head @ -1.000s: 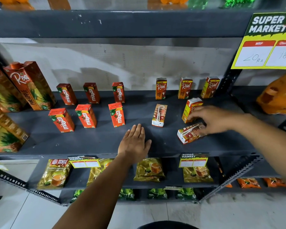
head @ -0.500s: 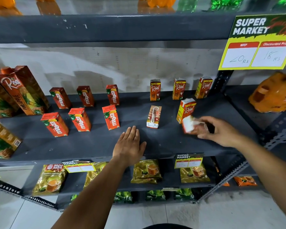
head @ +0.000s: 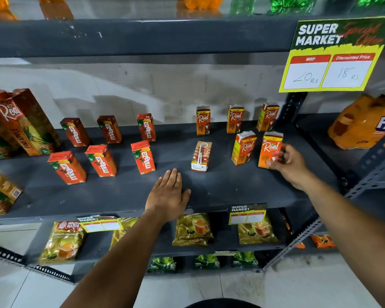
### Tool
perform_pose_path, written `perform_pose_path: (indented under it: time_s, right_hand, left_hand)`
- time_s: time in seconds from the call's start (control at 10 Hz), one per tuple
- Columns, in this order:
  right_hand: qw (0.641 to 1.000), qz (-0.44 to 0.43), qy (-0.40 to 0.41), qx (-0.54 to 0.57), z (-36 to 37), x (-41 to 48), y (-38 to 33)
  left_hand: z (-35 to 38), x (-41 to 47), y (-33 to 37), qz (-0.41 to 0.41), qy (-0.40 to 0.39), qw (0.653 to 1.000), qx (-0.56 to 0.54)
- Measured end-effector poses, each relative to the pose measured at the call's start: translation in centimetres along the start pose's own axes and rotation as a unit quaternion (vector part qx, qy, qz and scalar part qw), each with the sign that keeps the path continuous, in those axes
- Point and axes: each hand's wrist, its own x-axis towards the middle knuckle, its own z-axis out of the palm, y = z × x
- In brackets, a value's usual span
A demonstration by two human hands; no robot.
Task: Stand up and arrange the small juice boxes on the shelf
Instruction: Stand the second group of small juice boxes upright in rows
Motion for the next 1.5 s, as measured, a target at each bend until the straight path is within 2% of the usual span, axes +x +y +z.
perform_pose_path:
  time_s: [0.2,0.5,0.6,0.7,0.8,0.9,1.0,1.1,1.2,1.4,1.5]
  right_hand:
    - [0.991,0.01,-0.042,-0.126,-1.4,1.4,0.8]
    - [0.988,0.026,-0.05,-0.142,-1.5,1.7,0.8]
    - [0.99,0.027,-0.031,-0.134,-1.4,1.4,0.8]
    - [0.995,-0.004,0.085,-0.06,-0.8,-0.2,0.7]
    - [0.973,-0.1,0.206,-0.01,1.3,-4.5,0.3]
    - [0.981,-0.143,0.058,-0.117,4.0,-6.5,-0.9]
    - [0.956,-0.116,-0.125,-0.24,9.2,-5.9,-3.4]
    - [0.957,-0.09,-0.098,-0.259,12.7,-4.4,-5.1]
    - [0.961,-0.065,-0.021,-0.269,16.8,-2.8,-5.8]
    - [0.921,-0.045,0.079,-0.379,19.9,-2.9,-4.5]
    - [0.928,-0.042,0.083,-0.36,19.5,-2.6,-4.6]
  left_hand:
    - [0.0,0.0,0.1,0.0,0.009,1.0,-0.001]
    - [-0.1,-0.1,0.1,-0.002,0.005,1.0,0.0]
    - [-0.1,0.0,0.2,-0.002,0.005,1.0,-0.003]
    - [-0.2,0.0,0.2,-0.002,0.003,1.0,-0.004]
    - [-0.1,-0.1,0.3,-0.003,0.004,1.0,-0.002]
    - [-0.1,0.1,0.2,-0.001,0.0,1.0,-0.002]
    - [-0.5,0.3,-0.7,0.023,-0.014,1.0,0.004]
    - [-0.8,0.0,-1.7,0.044,-0.013,0.999,0.01]
    - [-0.8,-1.1,-2.2,0.035,0.014,0.999,-0.008]
    - [-0.5,-1.0,-2.1,0.028,0.02,0.999,-0.019]
    - [-0.4,-0.9,-2.3,0.028,0.016,0.999,-0.019]
